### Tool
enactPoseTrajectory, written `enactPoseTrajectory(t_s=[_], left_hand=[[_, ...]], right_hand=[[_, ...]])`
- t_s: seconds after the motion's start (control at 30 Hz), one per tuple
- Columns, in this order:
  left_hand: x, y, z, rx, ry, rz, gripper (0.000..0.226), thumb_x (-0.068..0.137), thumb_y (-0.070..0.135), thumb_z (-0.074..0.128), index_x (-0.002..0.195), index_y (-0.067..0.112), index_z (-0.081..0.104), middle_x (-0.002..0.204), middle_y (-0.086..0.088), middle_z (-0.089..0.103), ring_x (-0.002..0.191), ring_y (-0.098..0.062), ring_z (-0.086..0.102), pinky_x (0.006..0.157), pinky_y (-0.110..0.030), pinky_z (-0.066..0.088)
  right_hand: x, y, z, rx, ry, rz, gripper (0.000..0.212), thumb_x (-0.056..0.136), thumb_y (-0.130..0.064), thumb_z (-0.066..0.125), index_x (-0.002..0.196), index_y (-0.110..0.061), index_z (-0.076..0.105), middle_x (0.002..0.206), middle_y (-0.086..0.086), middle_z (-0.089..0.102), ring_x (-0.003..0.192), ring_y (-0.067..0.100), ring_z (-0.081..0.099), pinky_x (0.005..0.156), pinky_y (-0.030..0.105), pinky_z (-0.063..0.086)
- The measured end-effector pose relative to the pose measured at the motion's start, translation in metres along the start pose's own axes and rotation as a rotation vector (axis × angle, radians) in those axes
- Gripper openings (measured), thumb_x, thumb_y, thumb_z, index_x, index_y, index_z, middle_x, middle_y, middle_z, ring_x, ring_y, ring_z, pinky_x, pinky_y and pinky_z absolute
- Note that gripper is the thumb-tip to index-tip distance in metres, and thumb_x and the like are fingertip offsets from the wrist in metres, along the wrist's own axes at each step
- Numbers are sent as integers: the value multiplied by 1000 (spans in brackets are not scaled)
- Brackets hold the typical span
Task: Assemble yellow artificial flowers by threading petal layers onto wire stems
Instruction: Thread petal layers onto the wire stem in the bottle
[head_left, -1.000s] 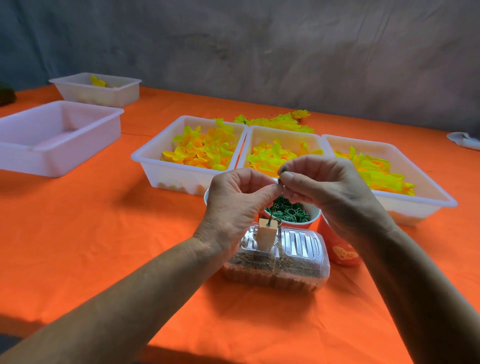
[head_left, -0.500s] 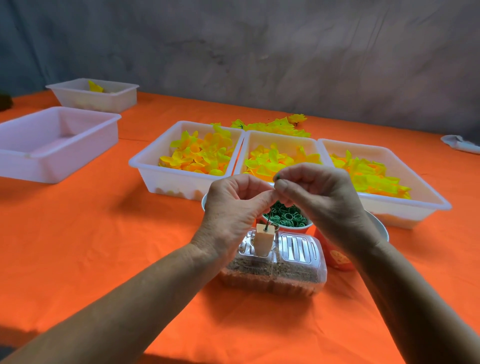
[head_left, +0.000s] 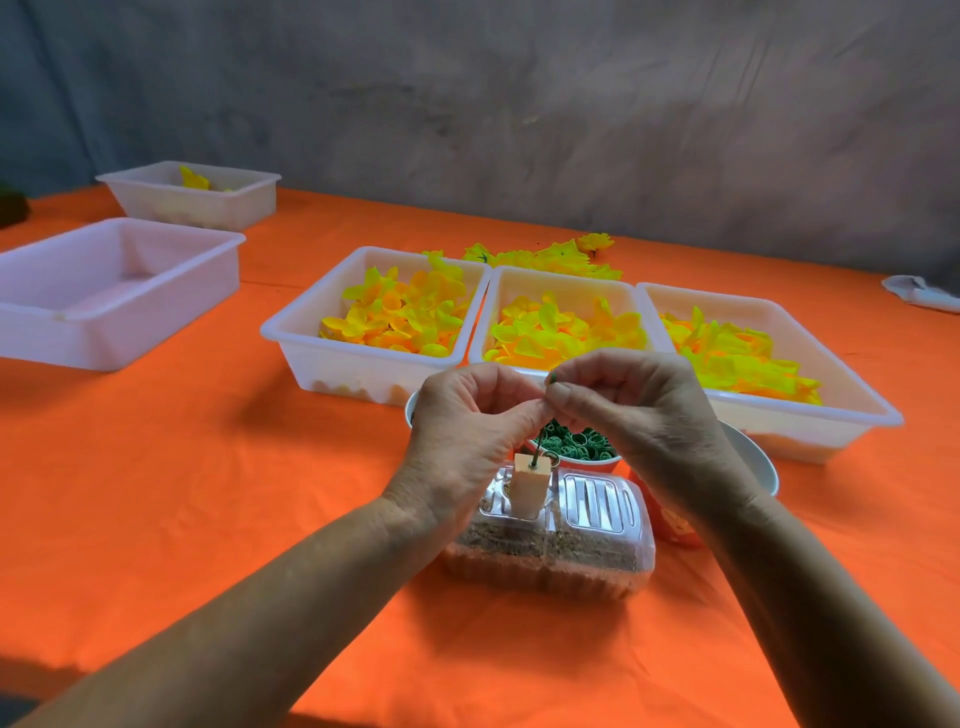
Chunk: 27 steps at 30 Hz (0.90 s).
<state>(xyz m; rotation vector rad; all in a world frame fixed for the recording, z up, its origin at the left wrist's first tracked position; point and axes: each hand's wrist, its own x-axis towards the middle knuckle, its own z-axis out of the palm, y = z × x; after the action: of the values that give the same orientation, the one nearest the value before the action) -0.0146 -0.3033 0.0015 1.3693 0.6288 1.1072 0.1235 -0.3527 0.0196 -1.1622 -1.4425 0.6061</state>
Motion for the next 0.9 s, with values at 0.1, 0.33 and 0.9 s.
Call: enactPoseTrajectory(t_s=[0.1,0.33,0.9], left_hand=[[-2,-3,0,24,-2,-8,17,74,-7,72,73,8,65,60,2,66,54,-3,60,54,-15,47],[-5,-3,-9,174,-36,11,20,80,-9,63,73,9,69,72,-6,69,61,-5,62,60,-16,49],[1,-19,-14,425,-29,244,21,74,12,78,65,28,69,71,8,70,67,-4,64,67,-16,50]], right_hand=[[-5,4,4,5,18,26,17,78,3,69,77,-14,69,63,-3,69,59,3,62,57,15,49],[-17,14,11,-95,23,68,20,79,2,71,72,-17,71,67,7,70,64,11,62,60,33,53],[-24,21,10,-116,68,113,13,78,-11,74,73,-23,74,72,10,72,75,37,67,72,53,54]])
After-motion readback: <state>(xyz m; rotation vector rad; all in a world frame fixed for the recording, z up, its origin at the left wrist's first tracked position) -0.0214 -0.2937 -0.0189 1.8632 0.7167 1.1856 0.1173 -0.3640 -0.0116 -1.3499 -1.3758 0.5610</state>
